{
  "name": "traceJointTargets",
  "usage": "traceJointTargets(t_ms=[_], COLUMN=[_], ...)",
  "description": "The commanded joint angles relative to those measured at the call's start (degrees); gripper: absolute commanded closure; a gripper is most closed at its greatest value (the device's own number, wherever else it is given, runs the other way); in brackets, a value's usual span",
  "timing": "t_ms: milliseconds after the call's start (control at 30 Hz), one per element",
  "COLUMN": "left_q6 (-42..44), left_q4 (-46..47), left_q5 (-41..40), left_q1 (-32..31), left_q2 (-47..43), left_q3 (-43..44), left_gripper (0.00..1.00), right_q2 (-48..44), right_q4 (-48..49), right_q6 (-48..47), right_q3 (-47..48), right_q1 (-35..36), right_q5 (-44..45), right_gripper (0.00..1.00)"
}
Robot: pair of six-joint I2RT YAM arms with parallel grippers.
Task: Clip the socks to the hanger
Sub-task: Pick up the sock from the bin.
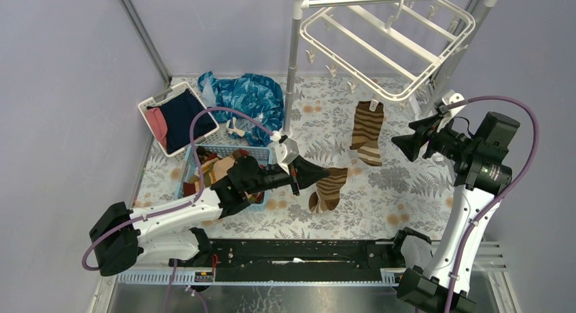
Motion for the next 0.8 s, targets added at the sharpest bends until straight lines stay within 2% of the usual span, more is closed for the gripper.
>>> traceJointTargets(t_ms=[0, 167, 367, 467, 567, 667, 767], left_q6=[0.62, -1.64, -5.53, -5.88, -4.56, -1.53, -0.34], left_q4=[0.02, 1.67, 3.58, 3.63, 3.53, 2.37, 1.70], left_q5=[-0.38, -0.48, 1.50, 2.18, 2.20, 2.05, 2.30], left_q1=[-0.12, -0.12, -0.12, -0.12, -0.10, 0.01, 0.35], left_q2=[-2.65, -3.23, -0.96, -0.59, -1.17, -2.09, -2.66], left_q3=[-1.10, -1.69, -0.65, -0.24, -0.64, -0.99, -0.87], left_gripper=[1.00, 1.00, 1.00, 1.00, 1.00, 1.00, 1.00], right_q2=[-0.49, -2.68, -4.69, -5.01, -4.73, -4.68, -4.75], right_q4=[6.53, 2.50, 3.36, 2.74, 0.56, -5.59, -19.74], right_q6=[8.99, 6.94, 12.47, 11.77, 8.55, -0.78, -19.62], right_q3=[-2.48, -2.24, -2.52, -2.51, -3.16, -3.91, -2.99], right_q1=[-0.98, -0.97, -0.98, -0.99, -0.94, -0.97, -0.97], right_q5=[-0.03, 2.81, 5.81, 0.01, -9.85, -17.21, -22.59], right_gripper=[0.25, 0.23, 0.05, 0.00, 0.00, 0.00, 0.00])
